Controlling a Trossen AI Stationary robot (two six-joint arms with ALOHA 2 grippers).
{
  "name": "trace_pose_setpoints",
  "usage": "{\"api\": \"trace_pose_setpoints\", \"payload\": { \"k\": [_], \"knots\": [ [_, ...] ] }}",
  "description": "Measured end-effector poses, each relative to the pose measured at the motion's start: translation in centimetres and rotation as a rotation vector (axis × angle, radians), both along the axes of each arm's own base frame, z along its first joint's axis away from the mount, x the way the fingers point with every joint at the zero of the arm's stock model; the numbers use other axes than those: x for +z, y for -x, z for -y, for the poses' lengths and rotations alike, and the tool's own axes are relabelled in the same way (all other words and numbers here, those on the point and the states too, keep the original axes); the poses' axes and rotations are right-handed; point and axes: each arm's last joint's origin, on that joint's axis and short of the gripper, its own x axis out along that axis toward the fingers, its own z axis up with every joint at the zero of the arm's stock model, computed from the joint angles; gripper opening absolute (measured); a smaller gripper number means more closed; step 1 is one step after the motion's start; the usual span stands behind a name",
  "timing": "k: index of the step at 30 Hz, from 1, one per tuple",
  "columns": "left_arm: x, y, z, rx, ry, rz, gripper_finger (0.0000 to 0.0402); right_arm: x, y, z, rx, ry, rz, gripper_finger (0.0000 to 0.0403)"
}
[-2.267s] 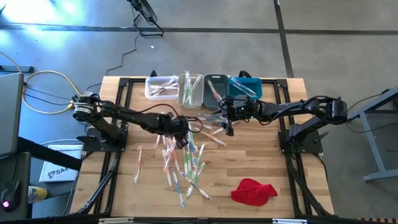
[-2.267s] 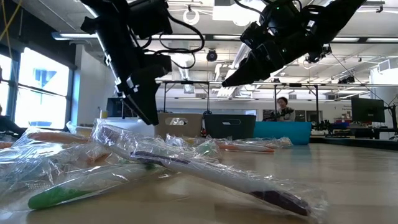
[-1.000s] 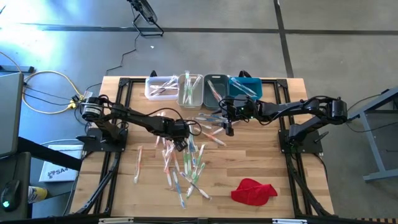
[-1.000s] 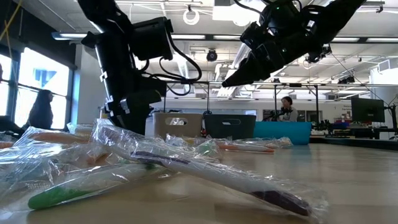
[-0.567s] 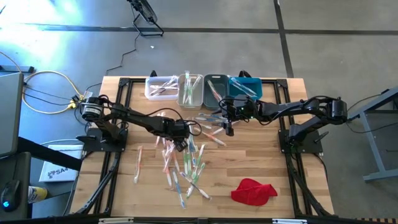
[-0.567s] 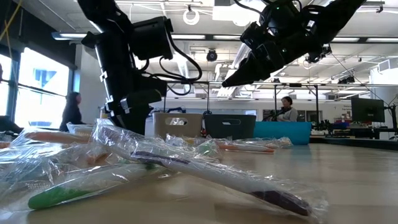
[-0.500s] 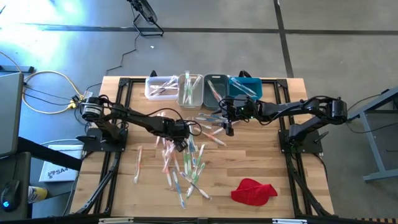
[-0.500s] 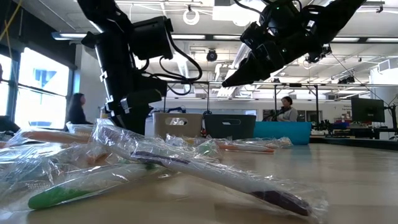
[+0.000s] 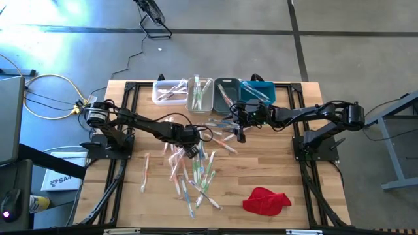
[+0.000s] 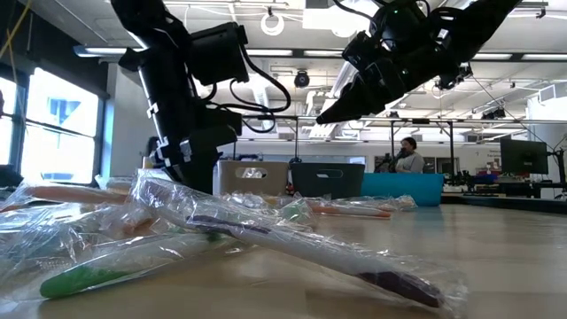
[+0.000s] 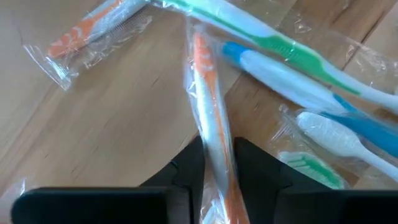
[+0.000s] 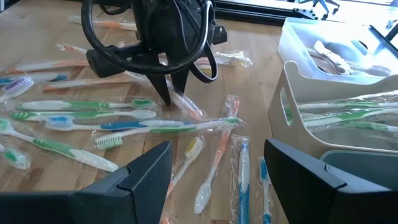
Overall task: Pick & Place Toothbrushes
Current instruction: Put the orange toothbrush into the dark green bin
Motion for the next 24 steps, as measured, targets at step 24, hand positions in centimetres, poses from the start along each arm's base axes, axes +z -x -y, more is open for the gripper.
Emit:
{"api": "trace_pose_setpoints", "payload": {
  "k": [24],
  "knots": [
    [0.03,-0.01,0.00,-0.002,0.000,-0.002,0.0047,-0.03,0.01,0.00,0.000,0.000,-0.001,0.0246]
  ]
}}
